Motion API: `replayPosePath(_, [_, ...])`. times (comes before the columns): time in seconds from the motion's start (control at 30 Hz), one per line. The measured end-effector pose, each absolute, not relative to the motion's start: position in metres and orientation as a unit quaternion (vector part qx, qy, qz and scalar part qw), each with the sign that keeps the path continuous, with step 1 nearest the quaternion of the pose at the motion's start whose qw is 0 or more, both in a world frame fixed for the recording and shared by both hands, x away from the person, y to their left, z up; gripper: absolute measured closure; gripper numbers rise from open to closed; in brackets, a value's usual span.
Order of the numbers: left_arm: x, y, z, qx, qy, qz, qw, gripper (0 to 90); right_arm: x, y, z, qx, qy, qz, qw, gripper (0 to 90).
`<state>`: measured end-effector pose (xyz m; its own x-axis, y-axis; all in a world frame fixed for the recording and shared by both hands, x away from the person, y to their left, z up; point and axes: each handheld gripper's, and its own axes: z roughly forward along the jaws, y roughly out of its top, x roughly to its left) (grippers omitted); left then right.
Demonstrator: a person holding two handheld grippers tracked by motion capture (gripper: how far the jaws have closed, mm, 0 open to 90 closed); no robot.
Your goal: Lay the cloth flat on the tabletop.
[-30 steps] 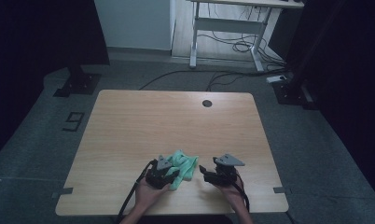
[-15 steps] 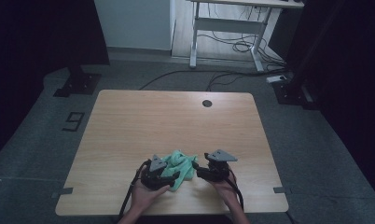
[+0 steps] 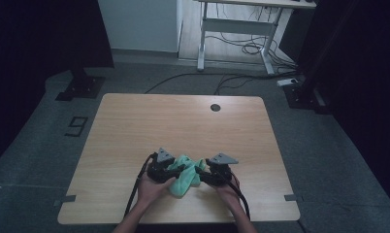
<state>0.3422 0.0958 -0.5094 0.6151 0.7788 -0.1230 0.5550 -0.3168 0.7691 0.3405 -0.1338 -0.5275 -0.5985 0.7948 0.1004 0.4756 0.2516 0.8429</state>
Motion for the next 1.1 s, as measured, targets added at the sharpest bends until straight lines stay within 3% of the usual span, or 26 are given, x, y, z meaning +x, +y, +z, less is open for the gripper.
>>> replayPosePath(0.07, [0.344,0.095,-0.51,0.8,0.419,0.131,0.41,50.5,0.341,-0.133,-0.528,0.41,0.773,0.451,0.176,45.2])
replayPosePath(0.23, [0.348,0.091,-0.515,0.809,0.409,0.115,0.407,63.5,0.345,-0.128,-0.533,0.408,0.78,0.446,0.165,54.5])
replayPosePath(0.3, [0.348,0.091,-0.517,0.811,0.404,0.115,0.407,70.5,0.345,-0.126,-0.536,0.398,0.787,0.443,0.161,63.2])
replayPosePath(0.33, [0.349,0.091,-0.517,0.812,0.403,0.114,0.407,70.5,0.345,-0.126,-0.536,0.398,0.787,0.443,0.161,63.2])
replayPosePath(0.4, [0.35,0.092,-0.518,0.814,0.401,0.112,0.405,75.2,0.345,-0.124,-0.537,0.391,0.794,0.437,0.16,74.4])
replayPosePath(0.53, [0.348,0.095,-0.516,0.812,0.397,0.118,0.41,78.7,0.345,-0.125,-0.537,0.383,0.8,0.433,0.163,86.1])
replayPosePath(1.1, [0.331,0.118,-0.482,0.786,0.388,0.147,0.458,80.6,0.335,-0.149,-0.516,0.382,0.772,0.47,0.191,88.1])
